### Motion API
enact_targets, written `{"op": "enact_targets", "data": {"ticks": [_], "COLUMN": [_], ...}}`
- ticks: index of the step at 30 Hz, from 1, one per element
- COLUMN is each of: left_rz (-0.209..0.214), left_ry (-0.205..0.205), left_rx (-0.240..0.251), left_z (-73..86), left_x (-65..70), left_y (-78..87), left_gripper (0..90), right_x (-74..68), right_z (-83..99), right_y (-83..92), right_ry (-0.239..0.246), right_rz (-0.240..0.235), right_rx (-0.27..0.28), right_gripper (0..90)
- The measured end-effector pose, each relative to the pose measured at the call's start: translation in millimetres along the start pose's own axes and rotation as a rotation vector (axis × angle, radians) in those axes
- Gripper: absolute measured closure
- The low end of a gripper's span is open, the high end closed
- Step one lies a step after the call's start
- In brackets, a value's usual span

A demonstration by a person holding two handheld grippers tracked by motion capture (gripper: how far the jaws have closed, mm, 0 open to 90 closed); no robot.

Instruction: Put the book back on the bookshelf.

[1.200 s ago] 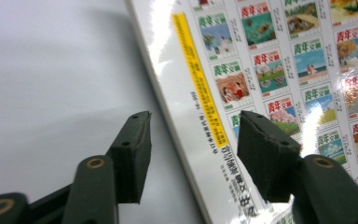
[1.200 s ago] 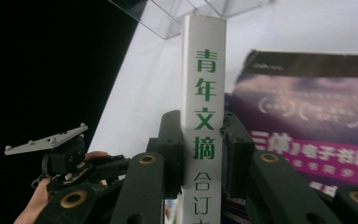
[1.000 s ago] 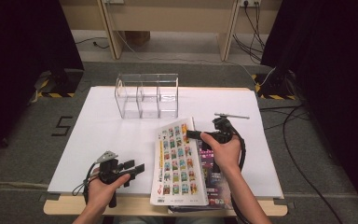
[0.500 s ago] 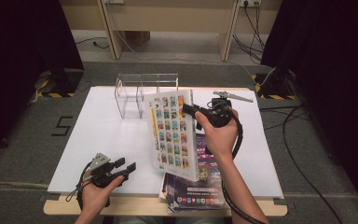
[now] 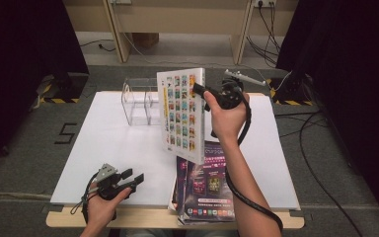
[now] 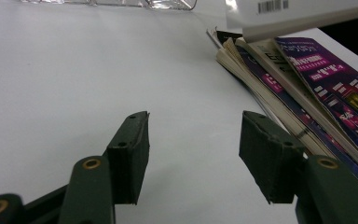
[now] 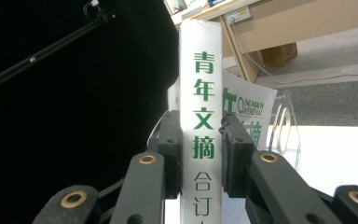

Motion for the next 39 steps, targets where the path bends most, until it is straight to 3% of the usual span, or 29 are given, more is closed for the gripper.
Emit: {"op": "enact_targets", "data": {"ticks": [7, 17, 21, 26, 30, 34, 39], "left_rz": [-0.002, -0.002, 0.000, 0.005, 0.004, 0.008, 0.008], "left_ry": [0.005, 0.003, 0.003, -0.002, 0.003, 0.005, -0.002], "left_rx": [0.001, 0.003, 0.001, -0.006, -0.010, -0.013, -0.018], "left_z": [-0.2, -0.2, 0.9, 2.2, 3.0, 3.7, 5.1], "left_x": [-1.2, -1.2, -1.1, -0.5, -0.5, 0.4, 1.2], "left_y": [-0.3, -0.5, -0.3, -0.9, -2.0, -2.8, -2.9], "left_gripper": [42.1, 42.3, 42.2, 42.3, 42.3, 42.3, 42.3], "right_x": [11.0, 7.8, 14.2, 28.8, 38.4, 38.4, 28.4], "right_z": [-16.2, -37.7, -40.9, -42.5, -42.8, -42.3, -41.0], "right_y": [-15.4, -31.8, -39.2, -45.3, -46.3, -46.8, -55.3], "right_ry": [-0.003, 0.004, 0.002, -0.004, 0.027, 0.052, 0.109], "right_rz": [0.011, 0.002, 0.009, 0.061, 0.120, 0.151, 0.210], "right_rx": [0.014, 0.035, 0.036, 0.041, 0.047, 0.050, 0.039], "right_gripper": [74.3, 74.3, 74.3, 74.3, 74.2, 74.3, 74.2]}}
Point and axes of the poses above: each handheld gripper's, and its own axes: y roughly backward along the jaws, z roughly out of its underside, x roughly to its right, the point moved 7 cm from there along -y, roughly forward along the jaws, and after that the axes turned 15 degrees about y, right-handed, at the moved point
